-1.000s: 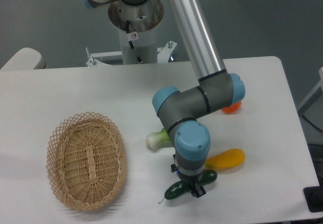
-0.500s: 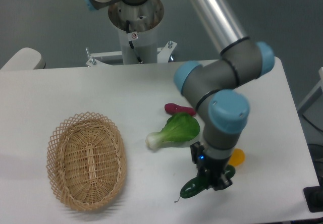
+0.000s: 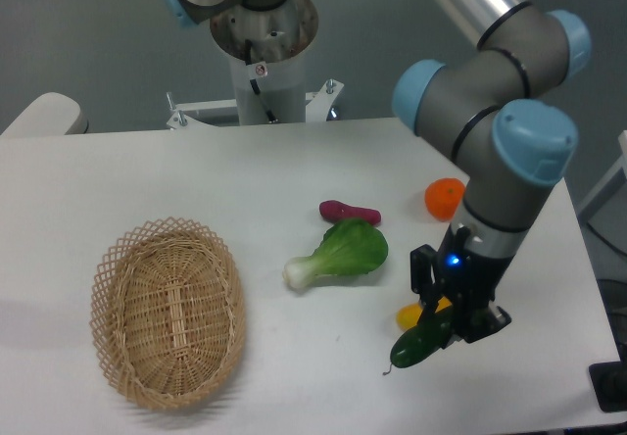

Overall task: Pick up the cucumber from the table
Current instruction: 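Lift the grasped cucumber up off the table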

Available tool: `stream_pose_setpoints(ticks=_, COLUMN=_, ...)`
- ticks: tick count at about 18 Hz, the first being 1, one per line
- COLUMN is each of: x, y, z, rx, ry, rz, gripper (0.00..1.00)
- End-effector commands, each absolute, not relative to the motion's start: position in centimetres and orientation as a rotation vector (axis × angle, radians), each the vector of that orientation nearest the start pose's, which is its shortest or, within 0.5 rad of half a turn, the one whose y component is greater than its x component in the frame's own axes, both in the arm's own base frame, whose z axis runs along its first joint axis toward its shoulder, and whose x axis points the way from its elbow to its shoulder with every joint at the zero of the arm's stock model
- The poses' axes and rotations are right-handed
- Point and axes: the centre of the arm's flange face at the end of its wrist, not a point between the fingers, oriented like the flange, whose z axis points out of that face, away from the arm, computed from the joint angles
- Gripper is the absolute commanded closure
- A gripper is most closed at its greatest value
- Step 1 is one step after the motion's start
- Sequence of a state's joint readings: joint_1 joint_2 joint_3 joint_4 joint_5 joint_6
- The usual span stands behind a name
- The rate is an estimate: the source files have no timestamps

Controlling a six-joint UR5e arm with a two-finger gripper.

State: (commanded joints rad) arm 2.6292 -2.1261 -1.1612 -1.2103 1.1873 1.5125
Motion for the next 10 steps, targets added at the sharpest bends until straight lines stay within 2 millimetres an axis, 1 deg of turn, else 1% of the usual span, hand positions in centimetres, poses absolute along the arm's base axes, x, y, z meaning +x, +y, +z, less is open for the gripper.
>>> stream_pose_setpoints(ticks=8, x=-55.04, y=50.56, z=39.98, rx=-2.627, ry=0.665, rz=0.129, gripper=0.86)
stream_pose_setpoints(ticks=10, x=-54.93, y=50.51, z=40.31, rx=-2.624, ry=0.666, rz=0.132, gripper=0.86)
